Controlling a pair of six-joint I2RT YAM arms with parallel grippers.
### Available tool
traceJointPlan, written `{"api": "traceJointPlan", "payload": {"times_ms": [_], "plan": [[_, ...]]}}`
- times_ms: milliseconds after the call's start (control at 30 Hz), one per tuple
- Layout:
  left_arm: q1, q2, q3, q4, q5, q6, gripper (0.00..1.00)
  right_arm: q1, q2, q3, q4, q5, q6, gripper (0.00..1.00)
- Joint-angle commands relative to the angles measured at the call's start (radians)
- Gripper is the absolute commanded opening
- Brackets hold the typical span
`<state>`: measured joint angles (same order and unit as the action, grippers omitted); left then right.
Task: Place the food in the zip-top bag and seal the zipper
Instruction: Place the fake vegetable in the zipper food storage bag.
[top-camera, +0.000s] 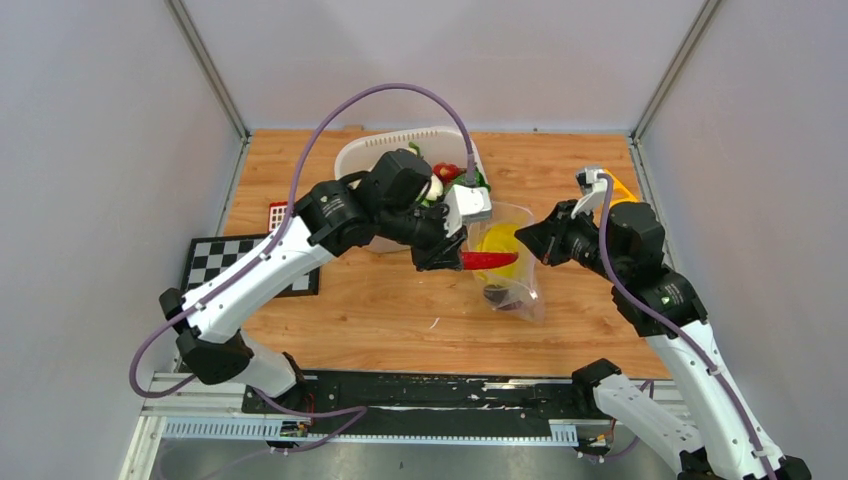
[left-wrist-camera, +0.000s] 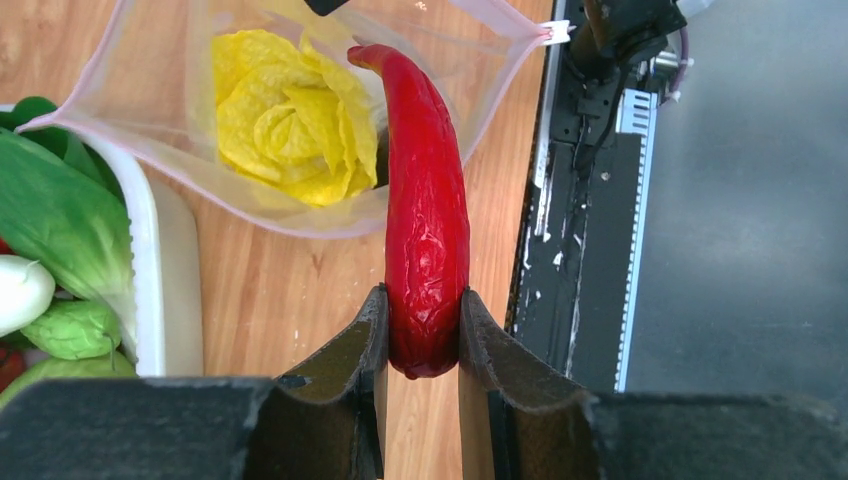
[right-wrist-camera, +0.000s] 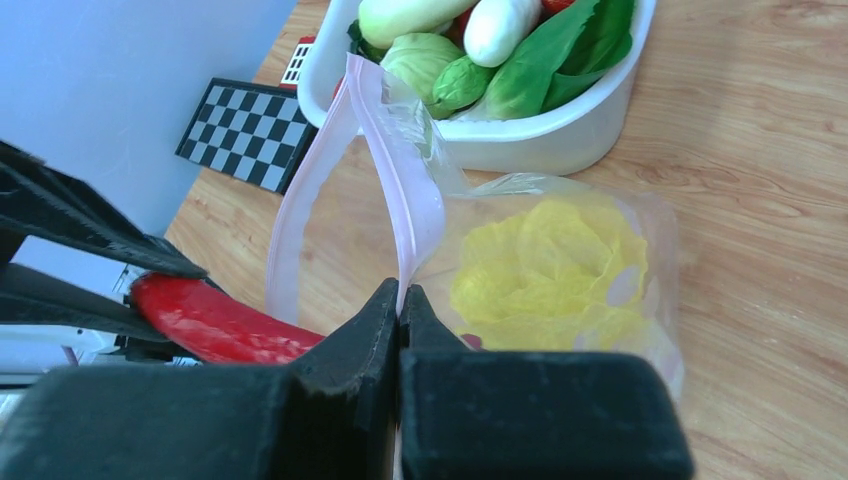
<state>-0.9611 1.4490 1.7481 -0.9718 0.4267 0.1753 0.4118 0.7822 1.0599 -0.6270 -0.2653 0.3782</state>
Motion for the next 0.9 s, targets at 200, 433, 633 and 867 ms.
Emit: {"api": "traceJointPlan", "payload": {"times_ms": [200, 433, 633, 867], "plan": [[-0.066, 0.221, 0.262, -0.275, -0.025, 0.229, 0.25, 0.002, -0.03, -0.014, 0.097, -0.1, -0.045, 0.0], [-0.071, 0.282, 0.337, -0.289, -0.033, 0.251, 0.29, 0.002, -0.046, -0.024, 0.104, -0.105, -0.044, 0.0], [-0.084, 0.283, 0.31, -0.23, 0.02, 0.251, 0.4, 0.002, -0.045, -0.036, 0.113, -0.085, -0.022, 0.0], [-0.089, 0.279, 0.233, -0.11, -0.033, 0.192, 0.61, 0.002, -0.059, -0.06, 0.142, -0.051, 0.023, 0.0]]}}
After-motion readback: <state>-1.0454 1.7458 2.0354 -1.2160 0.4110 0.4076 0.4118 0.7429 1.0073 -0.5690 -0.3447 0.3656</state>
